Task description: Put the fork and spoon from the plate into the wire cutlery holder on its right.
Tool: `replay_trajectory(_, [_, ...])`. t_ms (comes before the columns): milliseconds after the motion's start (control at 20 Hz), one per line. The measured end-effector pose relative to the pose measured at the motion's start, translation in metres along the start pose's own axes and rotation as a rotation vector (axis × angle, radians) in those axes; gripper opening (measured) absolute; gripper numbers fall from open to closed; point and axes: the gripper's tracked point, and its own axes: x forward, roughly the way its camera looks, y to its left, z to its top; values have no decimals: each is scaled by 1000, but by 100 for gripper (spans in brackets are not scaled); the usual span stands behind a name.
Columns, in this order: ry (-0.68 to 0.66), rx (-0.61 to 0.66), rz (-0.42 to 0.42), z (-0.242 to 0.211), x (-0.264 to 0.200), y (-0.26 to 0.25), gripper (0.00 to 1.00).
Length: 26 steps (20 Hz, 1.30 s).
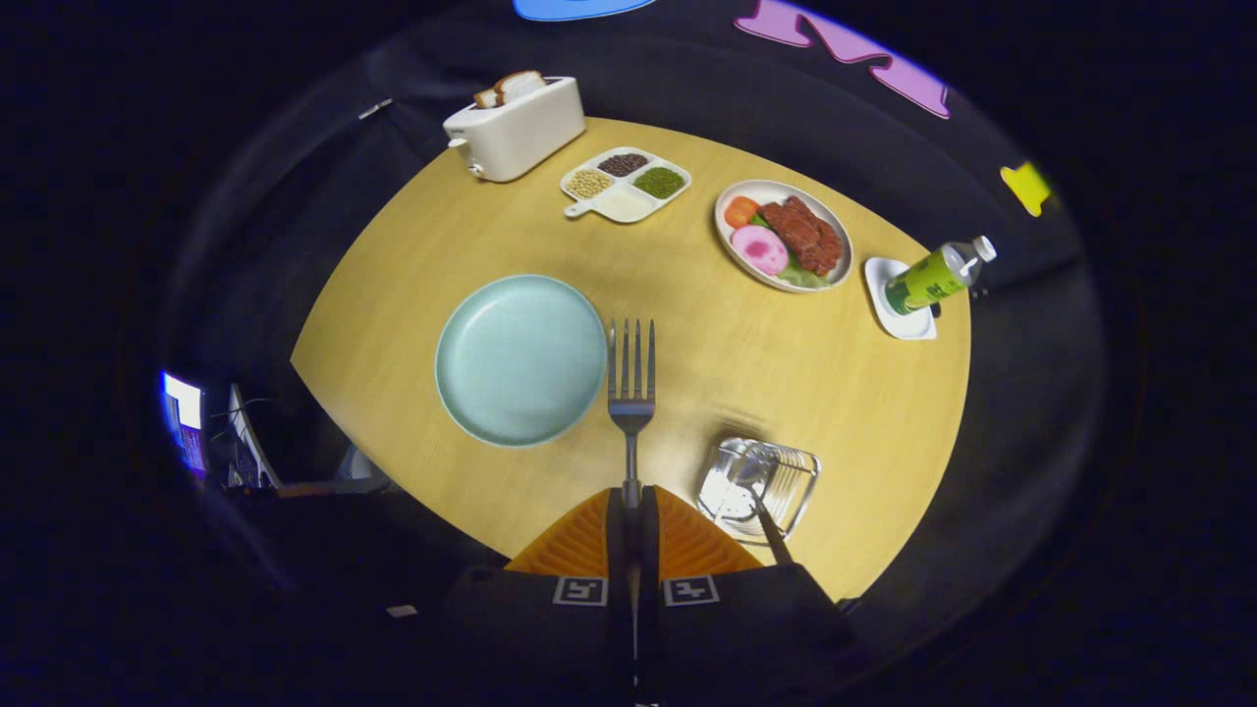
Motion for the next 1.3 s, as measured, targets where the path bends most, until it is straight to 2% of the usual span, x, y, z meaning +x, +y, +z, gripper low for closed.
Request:
replay_trajectory(200, [188, -20, -47, -52, -12, -60, 6])
replay_trajectory(350, [358, -65, -83, -83, -3, -89, 6])
replay_trajectory(650, [613, -171, -108, -93, 25, -106, 6])
replay_trajectory(950, [736, -201, -93, -79, 44, -106, 6])
replay_trajectory(1100, [756, -203, -96, -70, 52, -106, 7])
replay_trajectory(1200, [758, -213, -114, -66, 54, -110, 9])
replay_trajectory(1300, [750, -205, -114, -66, 55, -108, 16])
